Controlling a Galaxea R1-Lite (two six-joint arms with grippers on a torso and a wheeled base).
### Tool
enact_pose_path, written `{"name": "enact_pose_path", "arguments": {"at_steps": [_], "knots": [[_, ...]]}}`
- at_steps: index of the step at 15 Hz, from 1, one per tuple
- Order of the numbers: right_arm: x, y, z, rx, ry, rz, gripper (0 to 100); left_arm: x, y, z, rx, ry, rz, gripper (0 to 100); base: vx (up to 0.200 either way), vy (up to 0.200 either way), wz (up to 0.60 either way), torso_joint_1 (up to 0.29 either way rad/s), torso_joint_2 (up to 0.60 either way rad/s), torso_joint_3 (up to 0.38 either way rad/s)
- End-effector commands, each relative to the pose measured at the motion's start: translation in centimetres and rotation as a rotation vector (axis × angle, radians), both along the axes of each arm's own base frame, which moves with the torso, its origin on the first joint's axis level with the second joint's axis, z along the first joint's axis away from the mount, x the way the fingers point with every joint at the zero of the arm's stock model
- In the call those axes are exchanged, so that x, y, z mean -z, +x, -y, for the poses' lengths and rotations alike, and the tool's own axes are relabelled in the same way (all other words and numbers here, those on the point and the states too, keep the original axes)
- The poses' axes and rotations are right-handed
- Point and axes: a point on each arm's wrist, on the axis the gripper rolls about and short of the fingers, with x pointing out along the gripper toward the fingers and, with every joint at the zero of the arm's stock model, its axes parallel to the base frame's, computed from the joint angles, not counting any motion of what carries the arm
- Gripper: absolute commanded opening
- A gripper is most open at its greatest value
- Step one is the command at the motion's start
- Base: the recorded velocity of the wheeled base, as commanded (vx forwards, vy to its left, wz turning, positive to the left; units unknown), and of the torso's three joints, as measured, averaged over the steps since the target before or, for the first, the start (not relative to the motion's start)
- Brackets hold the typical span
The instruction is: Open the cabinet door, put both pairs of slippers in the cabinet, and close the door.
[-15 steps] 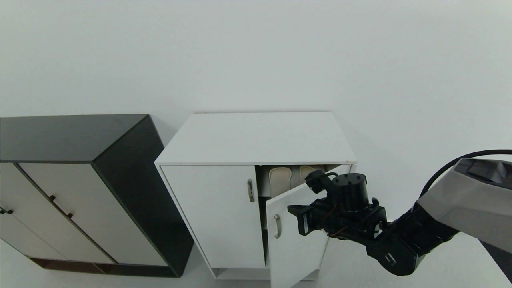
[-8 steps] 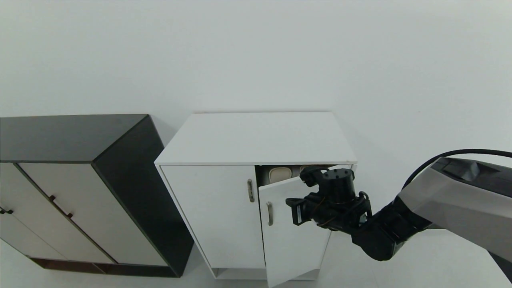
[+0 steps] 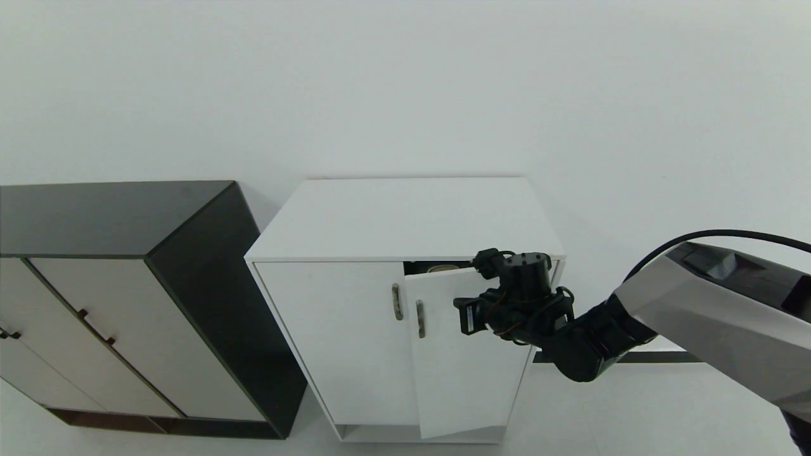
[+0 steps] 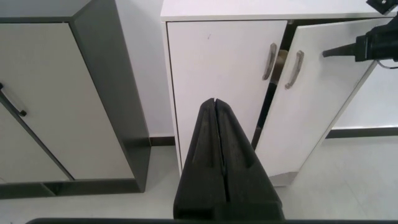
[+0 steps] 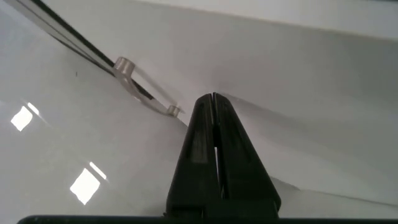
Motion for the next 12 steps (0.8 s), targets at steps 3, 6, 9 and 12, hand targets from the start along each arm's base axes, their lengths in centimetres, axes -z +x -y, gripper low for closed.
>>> {"name": "enact_pose_path", "arguments": {"at_steps": [3, 6, 9, 12], "knots": [[-0.7, 1.3, 0.4, 0.021, 0.016, 0.023, 0, 0.0, 0.0, 0.0, 0.000, 0.000, 0.000, 0, 0.000, 0.000, 0.00, 0.000, 0.00, 0.000], [-1.3, 2.1, 0.7, 0.037, 0.010, 0.015, 0, 0.0, 0.0, 0.0, 0.000, 0.000, 0.000, 0, 0.000, 0.000, 0.00, 0.000, 0.00, 0.000], [-1.5, 2.4, 0.8, 0.040, 0.009, 0.012, 0, 0.0, 0.0, 0.0, 0.000, 0.000, -0.002, 0, 0.000, 0.000, 0.00, 0.000, 0.00, 0.000], [-1.9, 2.6, 0.7, 0.041, 0.017, 0.024, 0, 0.0, 0.0, 0.0, 0.000, 0.000, 0.000, 0, 0.000, 0.000, 0.00, 0.000, 0.00, 0.000]]}}
